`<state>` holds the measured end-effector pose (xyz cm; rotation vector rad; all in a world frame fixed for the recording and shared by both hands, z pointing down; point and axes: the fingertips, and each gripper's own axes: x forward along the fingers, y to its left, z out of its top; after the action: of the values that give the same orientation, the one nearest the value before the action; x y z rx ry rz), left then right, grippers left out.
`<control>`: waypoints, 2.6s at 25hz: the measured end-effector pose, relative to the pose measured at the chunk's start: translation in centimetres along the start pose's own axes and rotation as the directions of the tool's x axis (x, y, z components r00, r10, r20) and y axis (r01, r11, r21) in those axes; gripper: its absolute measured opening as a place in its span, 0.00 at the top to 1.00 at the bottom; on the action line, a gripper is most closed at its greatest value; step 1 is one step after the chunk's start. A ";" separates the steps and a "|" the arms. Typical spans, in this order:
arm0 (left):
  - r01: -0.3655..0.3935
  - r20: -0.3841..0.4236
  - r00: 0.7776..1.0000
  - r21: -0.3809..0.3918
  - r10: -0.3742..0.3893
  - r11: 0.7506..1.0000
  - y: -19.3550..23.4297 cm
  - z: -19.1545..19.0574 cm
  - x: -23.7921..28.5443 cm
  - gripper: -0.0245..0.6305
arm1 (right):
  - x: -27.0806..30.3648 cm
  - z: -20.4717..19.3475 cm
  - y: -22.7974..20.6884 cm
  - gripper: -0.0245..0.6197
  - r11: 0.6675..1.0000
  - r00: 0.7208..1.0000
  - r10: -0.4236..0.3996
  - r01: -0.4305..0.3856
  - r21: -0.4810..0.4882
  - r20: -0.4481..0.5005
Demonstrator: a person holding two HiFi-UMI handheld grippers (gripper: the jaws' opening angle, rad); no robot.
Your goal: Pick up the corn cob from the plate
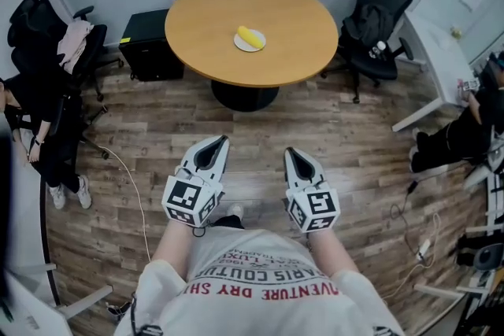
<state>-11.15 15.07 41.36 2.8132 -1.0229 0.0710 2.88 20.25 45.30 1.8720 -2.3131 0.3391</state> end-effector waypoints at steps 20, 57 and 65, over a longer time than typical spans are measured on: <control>-0.168 0.001 0.986 -0.029 0.168 0.985 14.7 0.6 9.5 0.91 | 19.7 2.7 -3.5 0.92 0.987 0.987 0.152 -0.154 -0.051 -0.052; -0.239 -0.084 0.970 -0.141 0.229 0.961 33.9 -0.8 41.5 0.91 | 54.0 0.3 -20.5 0.91 0.935 0.846 0.327 -0.354 0.014 -0.421; -0.223 -0.186 0.963 -0.149 0.194 0.964 38.6 -4.7 42.4 0.91 | 59.4 -6.6 -20.2 0.59 0.938 0.726 0.249 -0.346 -0.027 -0.641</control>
<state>-3.36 -40.33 54.74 2.4913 -1.2186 0.2327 9.84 -38.06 68.40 1.0631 -2.0635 0.6952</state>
